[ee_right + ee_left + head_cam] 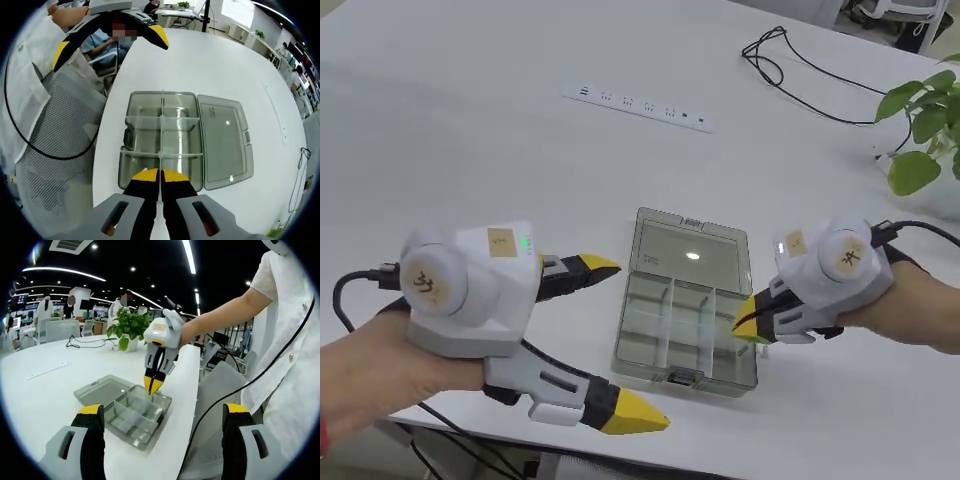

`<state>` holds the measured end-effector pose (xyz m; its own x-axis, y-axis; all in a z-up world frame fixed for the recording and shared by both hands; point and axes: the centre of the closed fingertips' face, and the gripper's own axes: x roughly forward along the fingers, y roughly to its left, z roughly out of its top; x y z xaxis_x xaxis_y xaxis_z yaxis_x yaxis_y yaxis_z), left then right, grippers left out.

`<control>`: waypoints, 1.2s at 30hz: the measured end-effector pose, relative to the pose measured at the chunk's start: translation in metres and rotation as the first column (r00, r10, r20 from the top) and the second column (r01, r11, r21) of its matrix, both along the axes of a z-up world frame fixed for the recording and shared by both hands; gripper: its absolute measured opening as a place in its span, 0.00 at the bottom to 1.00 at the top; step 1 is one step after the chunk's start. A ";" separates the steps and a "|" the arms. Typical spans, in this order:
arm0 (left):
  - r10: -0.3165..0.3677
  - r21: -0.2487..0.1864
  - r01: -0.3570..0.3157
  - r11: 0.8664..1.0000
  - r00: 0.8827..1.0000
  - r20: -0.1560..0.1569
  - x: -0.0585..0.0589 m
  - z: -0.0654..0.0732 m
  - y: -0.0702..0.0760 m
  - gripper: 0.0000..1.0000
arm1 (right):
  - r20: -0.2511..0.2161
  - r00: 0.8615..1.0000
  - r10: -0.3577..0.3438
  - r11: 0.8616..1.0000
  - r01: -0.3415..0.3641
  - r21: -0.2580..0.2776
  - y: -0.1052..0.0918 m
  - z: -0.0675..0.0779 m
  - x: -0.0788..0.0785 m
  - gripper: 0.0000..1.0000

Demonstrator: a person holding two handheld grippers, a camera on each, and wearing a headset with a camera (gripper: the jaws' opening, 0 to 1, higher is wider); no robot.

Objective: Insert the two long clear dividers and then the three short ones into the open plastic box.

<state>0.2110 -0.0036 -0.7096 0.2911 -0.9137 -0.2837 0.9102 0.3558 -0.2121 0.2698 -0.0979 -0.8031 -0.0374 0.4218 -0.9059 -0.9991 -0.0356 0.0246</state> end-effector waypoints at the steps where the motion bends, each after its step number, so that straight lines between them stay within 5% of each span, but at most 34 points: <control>1: 0.000 0.001 0.000 1.000 1.000 -0.001 0.000 0.000 0.000 1.00 | 0.002 1.000 0.003 1.000 -0.003 -0.002 0.000 -0.002 0.000 0.03; 11: 0.003 0.010 -0.003 1.000 1.000 -0.005 0.001 -0.002 0.002 1.00 | 0.015 0.999 0.029 0.999 -0.029 -0.043 0.000 -0.014 0.000 0.03; 25: 0.005 0.017 -0.005 1.000 1.000 -0.004 0.002 -0.002 0.005 1.00 | 0.016 1.000 0.012 0.999 -0.011 -0.047 -0.001 -0.013 0.000 0.04; 36: 0.015 0.025 -0.014 1.000 1.000 -0.008 0.005 -0.003 0.011 1.00 | 0.038 0.996 -0.084 0.996 0.083 0.031 -0.010 0.024 0.005 0.19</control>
